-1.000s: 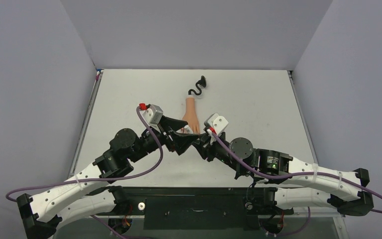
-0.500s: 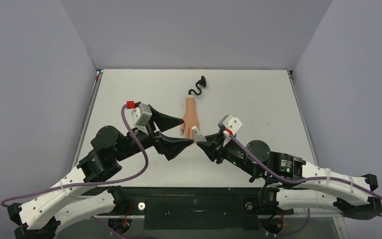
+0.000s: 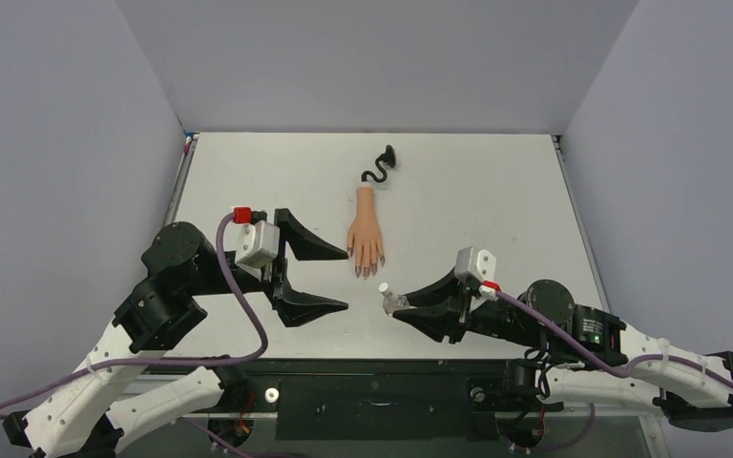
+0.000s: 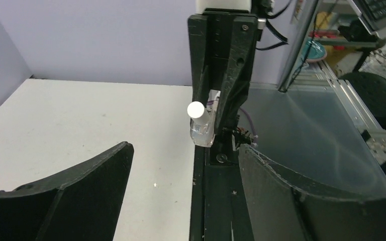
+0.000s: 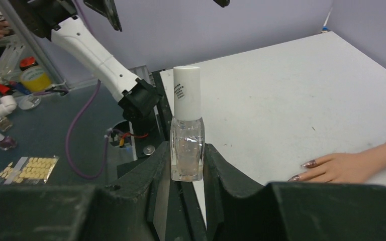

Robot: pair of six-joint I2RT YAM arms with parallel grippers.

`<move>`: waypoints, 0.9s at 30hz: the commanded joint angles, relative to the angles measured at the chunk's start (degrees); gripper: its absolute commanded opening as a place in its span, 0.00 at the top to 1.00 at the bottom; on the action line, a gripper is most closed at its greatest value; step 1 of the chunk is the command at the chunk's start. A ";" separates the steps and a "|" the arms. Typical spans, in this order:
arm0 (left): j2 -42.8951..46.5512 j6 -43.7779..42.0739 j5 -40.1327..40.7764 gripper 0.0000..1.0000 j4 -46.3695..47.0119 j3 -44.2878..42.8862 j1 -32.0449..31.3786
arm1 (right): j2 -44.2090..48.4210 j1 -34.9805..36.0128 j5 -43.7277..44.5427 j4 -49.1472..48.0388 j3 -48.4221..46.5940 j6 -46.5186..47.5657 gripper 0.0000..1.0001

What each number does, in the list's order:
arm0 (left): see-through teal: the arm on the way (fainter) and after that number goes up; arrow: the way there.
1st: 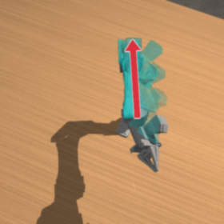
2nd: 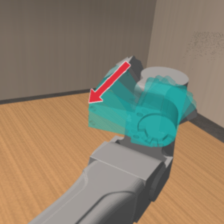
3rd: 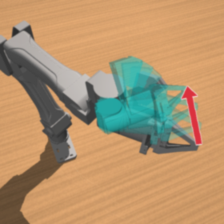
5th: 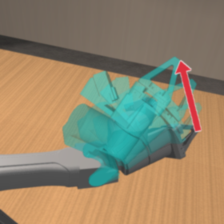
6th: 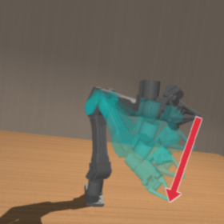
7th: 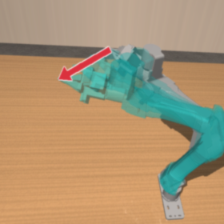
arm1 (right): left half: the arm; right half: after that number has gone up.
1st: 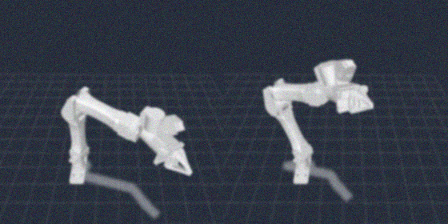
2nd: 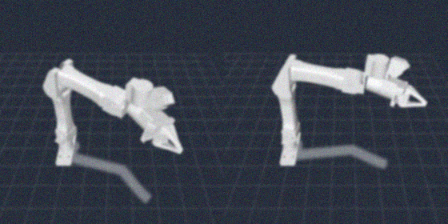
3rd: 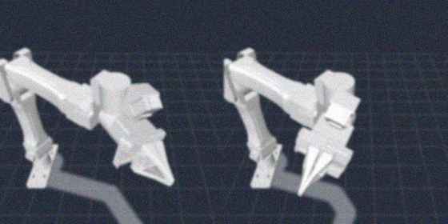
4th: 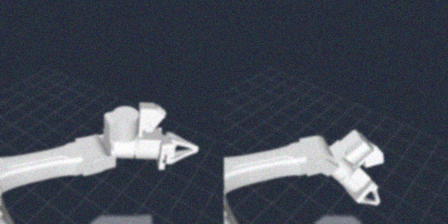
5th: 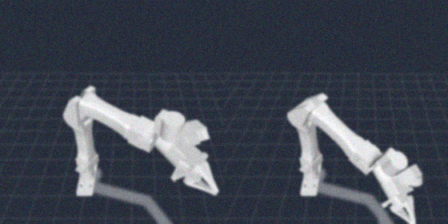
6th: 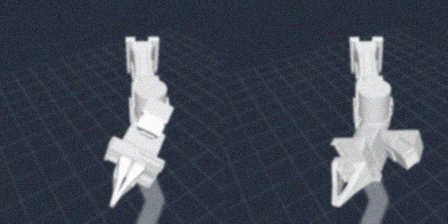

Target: Paint the nails

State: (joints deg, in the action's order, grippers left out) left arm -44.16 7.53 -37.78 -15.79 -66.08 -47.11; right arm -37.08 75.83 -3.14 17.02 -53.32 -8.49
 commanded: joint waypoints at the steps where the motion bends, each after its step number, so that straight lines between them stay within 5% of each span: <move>1: -1.28 -5.60 -10.70 0.27 -4.52 -3.44 0.35 | -0.14 0.28 -8.16 -0.04 -0.85 1.46 1.00; 27: -8.25 -7.15 -20.43 0.43 -6.52 -3.67 0.35 | -5.00 -2.37 -14.80 -2.25 -1.75 3.13 1.00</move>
State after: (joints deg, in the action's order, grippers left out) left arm -51.86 2.11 -56.10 -21.45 -68.64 -47.11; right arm -41.63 74.11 -16.56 18.92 -53.34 -5.76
